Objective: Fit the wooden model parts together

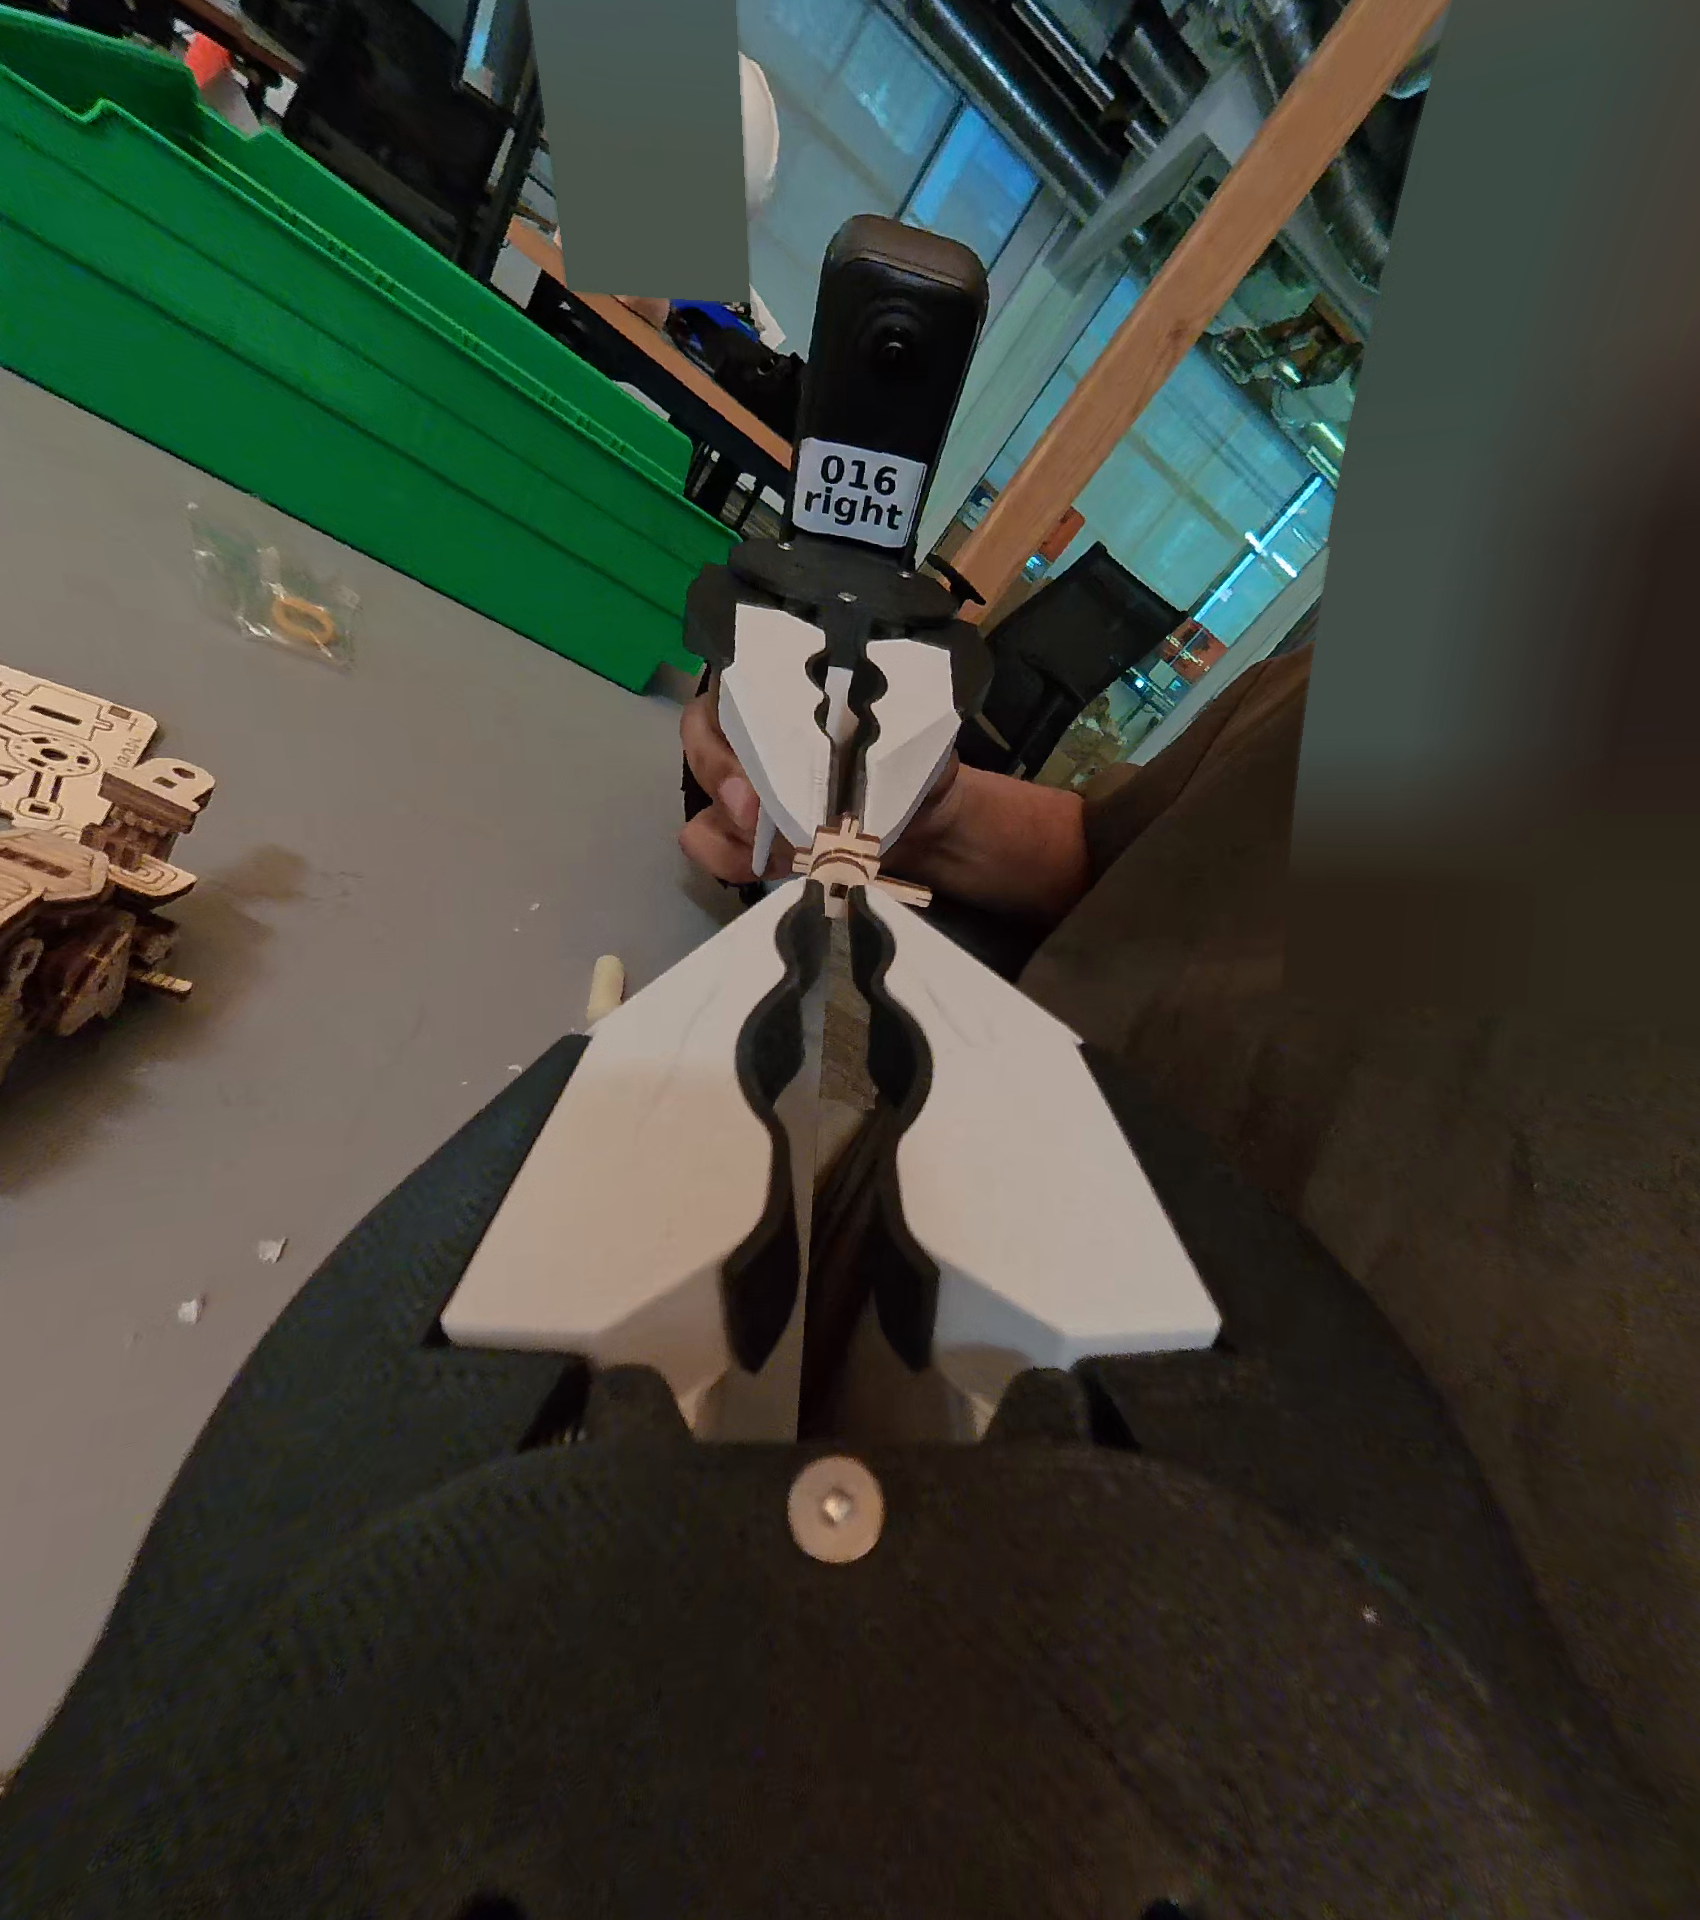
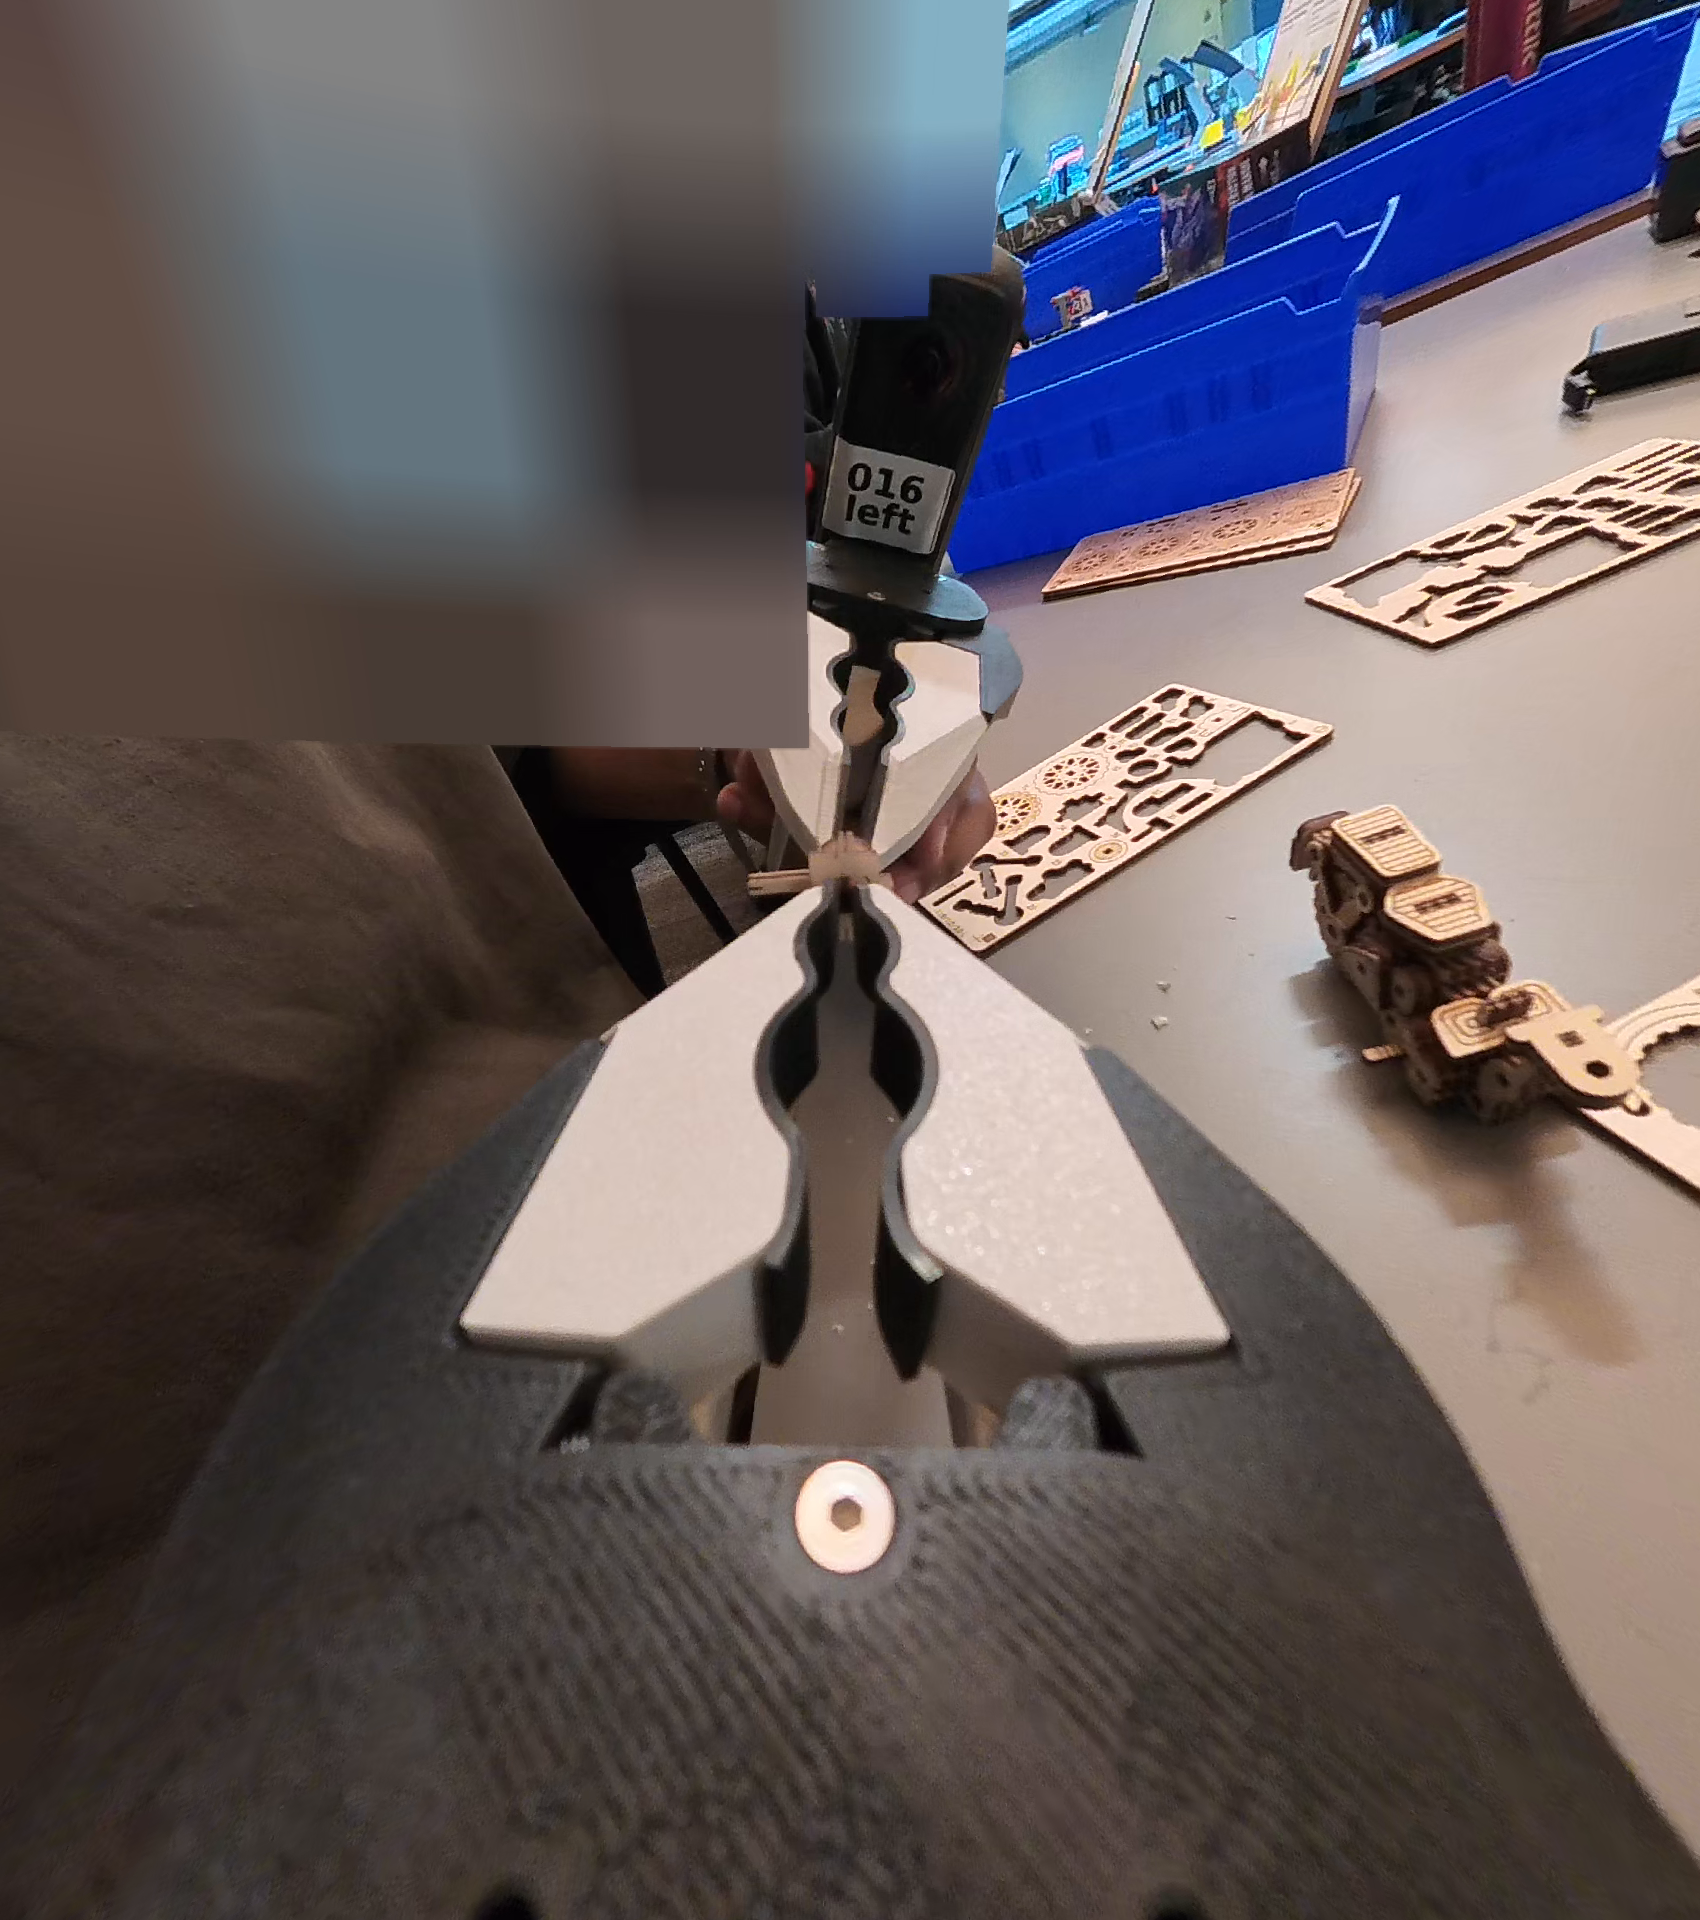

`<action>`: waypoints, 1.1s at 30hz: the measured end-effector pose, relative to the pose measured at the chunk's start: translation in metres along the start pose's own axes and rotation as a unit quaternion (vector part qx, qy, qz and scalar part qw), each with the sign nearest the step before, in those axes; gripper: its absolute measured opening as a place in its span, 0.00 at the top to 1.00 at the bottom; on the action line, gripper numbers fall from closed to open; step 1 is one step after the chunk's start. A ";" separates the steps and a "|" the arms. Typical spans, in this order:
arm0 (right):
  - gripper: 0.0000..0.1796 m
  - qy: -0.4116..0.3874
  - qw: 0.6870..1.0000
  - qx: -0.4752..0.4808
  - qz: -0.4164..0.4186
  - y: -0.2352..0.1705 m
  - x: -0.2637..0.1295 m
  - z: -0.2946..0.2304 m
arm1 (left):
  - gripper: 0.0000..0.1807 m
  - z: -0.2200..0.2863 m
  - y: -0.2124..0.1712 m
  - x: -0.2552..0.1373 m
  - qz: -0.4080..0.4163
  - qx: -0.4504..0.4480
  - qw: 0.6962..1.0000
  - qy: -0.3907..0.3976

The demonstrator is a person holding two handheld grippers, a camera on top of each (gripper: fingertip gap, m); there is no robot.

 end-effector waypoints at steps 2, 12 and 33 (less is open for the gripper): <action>1.00 -0.002 1.000 -0.002 -0.001 0.000 0.000 0.000 | 0.99 0.000 0.000 0.000 0.001 0.000 1.000 0.002; 1.00 -0.005 1.000 0.002 0.005 -0.001 0.001 0.000 | 1.00 -0.002 -0.002 0.000 0.004 -0.015 1.000 0.001; 1.00 -0.009 0.999 0.023 0.027 -0.003 0.001 0.000 | 1.00 -0.004 -0.004 0.000 0.026 -0.056 0.998 -0.012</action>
Point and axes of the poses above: each gripper's, where its closed fingertips meet, x out along the fingers, y out of its top, z = x × y across the jaws, the point moved 8 cm from there along -x, back along the fingers, and after that the axes turned 1 degree about z, right-handed, at the moved point
